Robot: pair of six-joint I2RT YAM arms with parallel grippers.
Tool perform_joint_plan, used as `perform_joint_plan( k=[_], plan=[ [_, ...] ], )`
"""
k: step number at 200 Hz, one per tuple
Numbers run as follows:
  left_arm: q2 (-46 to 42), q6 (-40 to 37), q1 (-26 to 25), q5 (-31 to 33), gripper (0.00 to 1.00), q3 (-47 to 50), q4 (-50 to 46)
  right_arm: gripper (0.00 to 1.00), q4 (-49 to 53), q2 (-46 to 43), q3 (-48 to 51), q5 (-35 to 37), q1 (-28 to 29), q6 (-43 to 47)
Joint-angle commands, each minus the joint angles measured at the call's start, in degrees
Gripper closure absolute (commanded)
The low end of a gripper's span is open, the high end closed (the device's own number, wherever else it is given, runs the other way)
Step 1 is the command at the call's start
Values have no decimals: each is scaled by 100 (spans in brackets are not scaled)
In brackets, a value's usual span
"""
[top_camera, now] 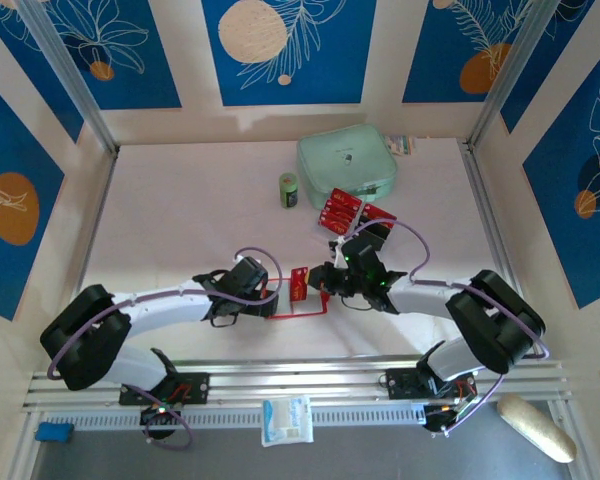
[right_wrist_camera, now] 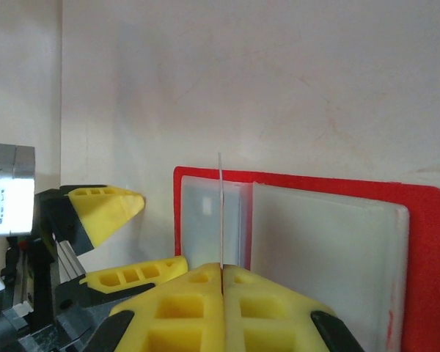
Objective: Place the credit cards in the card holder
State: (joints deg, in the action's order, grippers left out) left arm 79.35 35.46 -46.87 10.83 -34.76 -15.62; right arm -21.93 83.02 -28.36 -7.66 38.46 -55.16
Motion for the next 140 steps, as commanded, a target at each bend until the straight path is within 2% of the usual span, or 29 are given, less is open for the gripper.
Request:
perform_joint_plan(
  k=[1,140],
  plan=[
    [13,4,55,125,0,100,-205,100,-283,105,79,98,40,-70],
    [34,75,62,68,0,229,-87,100,-546,380,251,195,39,-110]
  ],
)
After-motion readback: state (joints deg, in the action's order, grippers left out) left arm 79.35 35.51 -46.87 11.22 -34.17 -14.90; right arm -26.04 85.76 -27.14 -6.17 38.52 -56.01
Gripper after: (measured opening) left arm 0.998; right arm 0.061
